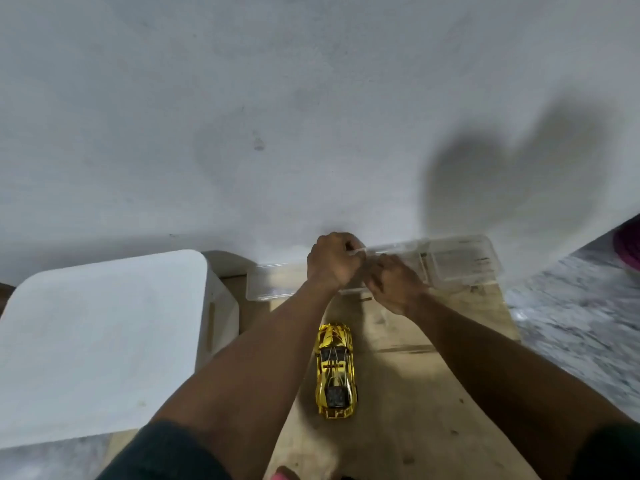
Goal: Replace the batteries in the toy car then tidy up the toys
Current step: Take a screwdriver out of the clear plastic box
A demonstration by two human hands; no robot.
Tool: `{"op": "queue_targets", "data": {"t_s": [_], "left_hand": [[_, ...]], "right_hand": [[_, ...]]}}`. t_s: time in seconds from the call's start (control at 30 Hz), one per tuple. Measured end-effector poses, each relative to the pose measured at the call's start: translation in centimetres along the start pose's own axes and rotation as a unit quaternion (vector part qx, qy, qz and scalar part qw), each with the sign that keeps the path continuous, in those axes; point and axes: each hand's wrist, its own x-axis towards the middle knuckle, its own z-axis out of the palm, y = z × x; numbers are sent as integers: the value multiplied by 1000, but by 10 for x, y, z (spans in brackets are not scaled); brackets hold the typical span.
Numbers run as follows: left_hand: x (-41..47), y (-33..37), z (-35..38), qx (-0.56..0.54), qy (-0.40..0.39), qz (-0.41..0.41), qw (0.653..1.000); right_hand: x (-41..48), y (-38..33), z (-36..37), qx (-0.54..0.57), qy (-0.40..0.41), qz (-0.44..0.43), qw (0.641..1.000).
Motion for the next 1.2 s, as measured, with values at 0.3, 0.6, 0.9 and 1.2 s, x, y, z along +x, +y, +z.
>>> {"op": "queue_targets", "data": {"t_s": [0.3,0.6,0.9,1.2], "left_hand": [[-4,0,0,4,-2,8,1000],[-7,2,-2,9,4,23,1000],[-14,7,-7,22,4,29,999],[-17,8,-7,16,1,23,1000]], "right_hand": [[-6,0,2,8,-12,79,997],[-5,5,-9,16,-21,2,1000],[-2,3,-12,30,-53,-35,998],[-1,6,-14,22,-58,-47,997]]}}
